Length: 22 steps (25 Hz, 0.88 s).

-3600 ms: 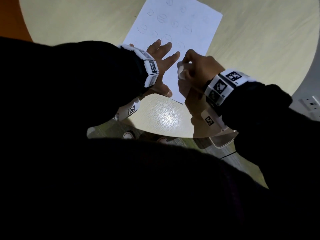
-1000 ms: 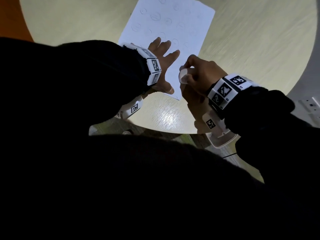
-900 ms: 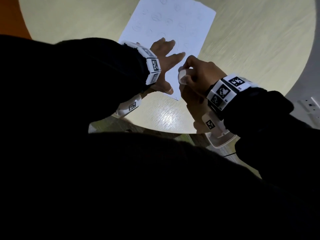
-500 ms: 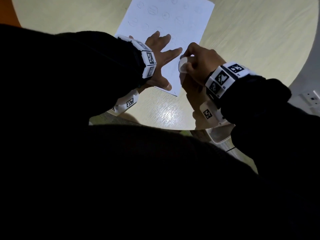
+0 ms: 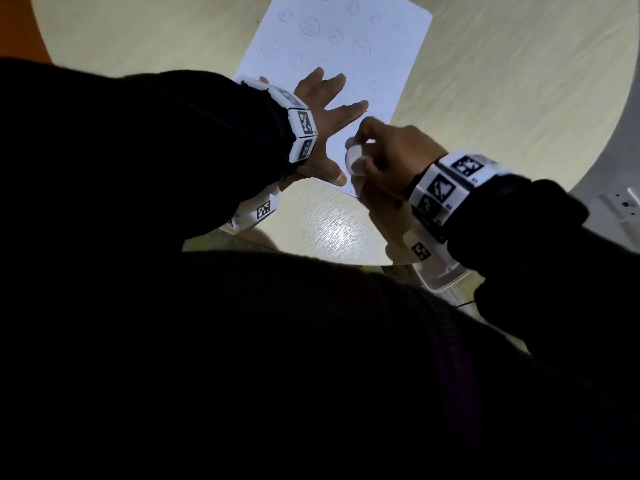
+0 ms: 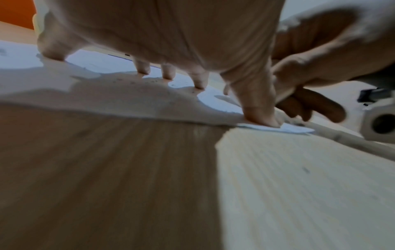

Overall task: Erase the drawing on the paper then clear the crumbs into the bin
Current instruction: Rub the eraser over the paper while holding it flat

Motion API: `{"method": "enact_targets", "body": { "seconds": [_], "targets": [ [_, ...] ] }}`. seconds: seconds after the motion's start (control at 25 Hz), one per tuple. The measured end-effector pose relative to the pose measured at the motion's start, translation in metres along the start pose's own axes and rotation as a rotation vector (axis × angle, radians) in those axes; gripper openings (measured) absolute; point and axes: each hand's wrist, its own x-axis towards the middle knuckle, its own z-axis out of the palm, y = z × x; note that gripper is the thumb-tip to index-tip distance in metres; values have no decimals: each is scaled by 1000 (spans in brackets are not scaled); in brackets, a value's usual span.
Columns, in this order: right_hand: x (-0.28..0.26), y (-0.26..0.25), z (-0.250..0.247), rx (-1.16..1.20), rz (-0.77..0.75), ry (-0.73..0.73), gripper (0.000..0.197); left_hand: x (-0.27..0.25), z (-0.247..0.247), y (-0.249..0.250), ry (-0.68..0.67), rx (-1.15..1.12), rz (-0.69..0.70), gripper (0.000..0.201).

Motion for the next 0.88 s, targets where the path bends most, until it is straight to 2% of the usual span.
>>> {"method": "enact_targets", "body": {
  "seconds": [0.12, 0.16, 0.24, 0.28, 0.44, 0.56, 0.6, 0.76, 0.88],
  "targets": [
    [14, 12, -13, 35, 111, 102, 24, 1, -3, 1, -30, 39, -13, 117],
    [10, 9, -10, 23, 77, 100, 25, 1, -2, 0, -30, 30, -14, 116],
    [-2, 0, 1, 6, -28, 4, 26, 0, 0, 0, -7, 14, -9, 116],
    [-4, -1, 3, 6, -36, -31, 26, 0, 1, 0, 0, 11, -8, 115],
    [13, 9, -7, 34, 62, 76, 27, 1, -6, 4, -43, 17, -29, 115],
    [-1, -1, 2, 35, -43, -3, 27, 1, -5, 3, -20, 3, -21, 114],
    [-1, -1, 3, 32, -33, -24, 27, 0, -5, 3, -18, 1, -19, 114],
    [18, 7, -9, 56, 96, 75, 26, -1, -7, 6, -43, 22, -33, 114],
    [9, 0, -3, 51, 15, -16, 30, -2, -7, 5, -16, -17, -30, 113]
  ]
}}
